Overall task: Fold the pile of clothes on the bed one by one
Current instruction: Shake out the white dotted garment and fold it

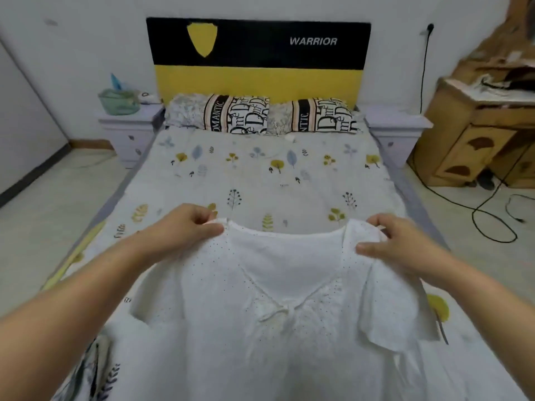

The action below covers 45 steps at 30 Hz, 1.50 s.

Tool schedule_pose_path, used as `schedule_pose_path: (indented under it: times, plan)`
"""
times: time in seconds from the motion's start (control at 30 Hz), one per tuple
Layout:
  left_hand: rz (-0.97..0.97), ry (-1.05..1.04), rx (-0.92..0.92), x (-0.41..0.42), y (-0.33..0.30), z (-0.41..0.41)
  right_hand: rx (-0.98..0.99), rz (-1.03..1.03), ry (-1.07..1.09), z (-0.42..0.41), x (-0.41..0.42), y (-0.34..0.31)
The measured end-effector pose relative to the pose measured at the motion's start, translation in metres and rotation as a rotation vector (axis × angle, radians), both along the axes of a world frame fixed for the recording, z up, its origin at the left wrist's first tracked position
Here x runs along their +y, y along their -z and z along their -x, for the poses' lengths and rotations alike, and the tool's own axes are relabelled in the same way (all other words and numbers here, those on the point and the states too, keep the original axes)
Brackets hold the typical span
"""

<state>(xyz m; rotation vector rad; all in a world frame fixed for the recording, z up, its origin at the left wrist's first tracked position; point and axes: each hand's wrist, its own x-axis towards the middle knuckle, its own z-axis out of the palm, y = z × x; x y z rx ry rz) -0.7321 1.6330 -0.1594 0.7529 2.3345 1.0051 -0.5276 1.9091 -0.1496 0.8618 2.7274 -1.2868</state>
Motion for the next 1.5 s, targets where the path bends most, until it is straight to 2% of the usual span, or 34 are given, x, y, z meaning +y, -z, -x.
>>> schedule_pose_path:
  times: [0.13, 0.27, 0.33, 0.6, 0.83, 0.9, 1.0, 1.07, 1.2, 1.3, 1.37, 1.43, 1.5]
  plan:
    - [0.077, -0.077, 0.073, 0.023, 0.086, 0.015, -0.163, 0.003, -0.037, 0.024, 0.009, 0.099]
    - [0.163, -0.117, 0.142, 0.037, 0.159, 0.037, -0.143, -0.017, 0.053, 0.048, 0.018, 0.177]
    - [0.206, -0.130, 0.183, 0.044, 0.188, 0.048, -0.130, -0.089, 0.102, 0.062, 0.025, 0.206]
    - [0.347, -0.138, 0.449, 0.081, 0.273, 0.091, -0.155, -0.361, 0.171, 0.109, 0.053, 0.296]
    - [0.374, -0.049, 0.658, 0.102, 0.331, 0.128, -0.244, -0.708, -0.048, 0.156, 0.081, 0.344]
    - [0.461, -0.067, 0.662, 0.107, 0.345, 0.139, -0.268, -0.652, -0.004, 0.169, 0.089, 0.356]
    - [0.688, -0.144, 0.627, 0.118, 0.361, 0.136, -0.275, -0.352, 0.234, 0.183, 0.087, 0.366]
    - [0.669, -0.132, 0.565, 0.130, 0.368, 0.115, -0.235, -0.329, 0.285, 0.181, 0.070, 0.372]
    - [0.554, 0.173, 0.479, 0.149, 0.399, 0.046, -0.266, -0.551, -0.098, 0.144, 0.010, 0.412]
    - [0.507, 0.454, 0.428, 0.147, 0.431, 0.013, -0.365, -0.554, -0.256, 0.125, 0.004, 0.443]
    - [0.526, 0.482, 0.402, 0.149, 0.444, 0.013, -0.450, -0.537, -0.267, 0.122, 0.018, 0.446]
    - [0.560, 0.464, 0.403, 0.154, 0.445, 0.018, -0.395, -0.603, -0.297, 0.122, 0.036, 0.449]
    - [0.597, 0.487, 0.416, 0.158, 0.439, 0.021, -0.385, -0.576, -0.324, 0.120, 0.047, 0.440]
